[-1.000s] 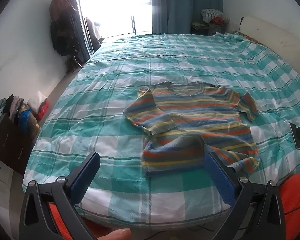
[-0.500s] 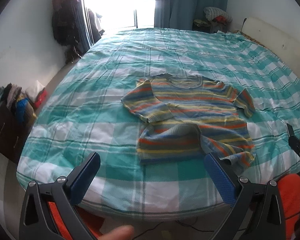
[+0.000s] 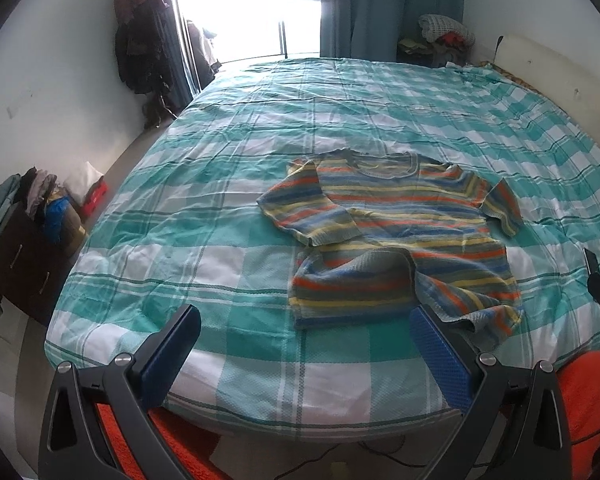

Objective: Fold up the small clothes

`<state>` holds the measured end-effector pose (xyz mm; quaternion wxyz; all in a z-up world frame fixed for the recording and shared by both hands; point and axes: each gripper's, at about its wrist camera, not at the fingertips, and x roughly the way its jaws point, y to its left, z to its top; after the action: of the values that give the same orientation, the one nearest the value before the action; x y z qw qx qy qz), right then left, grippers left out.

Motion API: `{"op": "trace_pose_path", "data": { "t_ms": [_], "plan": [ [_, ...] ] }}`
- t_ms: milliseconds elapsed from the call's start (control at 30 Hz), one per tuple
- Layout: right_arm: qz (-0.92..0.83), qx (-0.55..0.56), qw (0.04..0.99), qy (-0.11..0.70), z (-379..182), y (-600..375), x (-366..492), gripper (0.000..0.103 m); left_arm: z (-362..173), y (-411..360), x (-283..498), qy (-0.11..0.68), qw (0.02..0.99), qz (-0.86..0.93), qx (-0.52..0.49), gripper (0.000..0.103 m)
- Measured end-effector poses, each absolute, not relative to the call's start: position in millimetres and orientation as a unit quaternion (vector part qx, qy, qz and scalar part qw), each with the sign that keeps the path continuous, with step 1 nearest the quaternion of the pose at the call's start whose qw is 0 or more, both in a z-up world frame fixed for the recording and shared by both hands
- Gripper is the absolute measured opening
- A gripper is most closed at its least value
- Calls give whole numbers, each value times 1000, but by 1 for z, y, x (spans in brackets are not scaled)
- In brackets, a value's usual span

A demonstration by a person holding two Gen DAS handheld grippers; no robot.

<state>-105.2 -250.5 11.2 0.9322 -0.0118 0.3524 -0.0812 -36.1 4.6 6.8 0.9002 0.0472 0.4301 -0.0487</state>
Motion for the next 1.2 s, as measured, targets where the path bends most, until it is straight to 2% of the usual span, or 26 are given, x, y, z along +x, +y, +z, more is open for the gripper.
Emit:
{"op": "trace_pose_path", "data": {
  "t_ms": [367, 667, 933, 1200],
  "plan": [
    [-83, -5, 931, 355, 8, -255, -107, 103, 5, 1, -37, 424, 902, -47, 60, 103],
    [-85, -2, 931, 354, 8, -257, -109, 103, 12, 10, -40, 409, 910, -66, 28, 103],
    [-90, 15, 924, 370, -8, -269, -111, 103, 20, 10, -35, 398, 912, -70, 75, 103],
    [-68, 16, 927, 368, -10, -264, -117, 103, 10, 1, -40, 421, 900, -95, 63, 103]
  ]
}}
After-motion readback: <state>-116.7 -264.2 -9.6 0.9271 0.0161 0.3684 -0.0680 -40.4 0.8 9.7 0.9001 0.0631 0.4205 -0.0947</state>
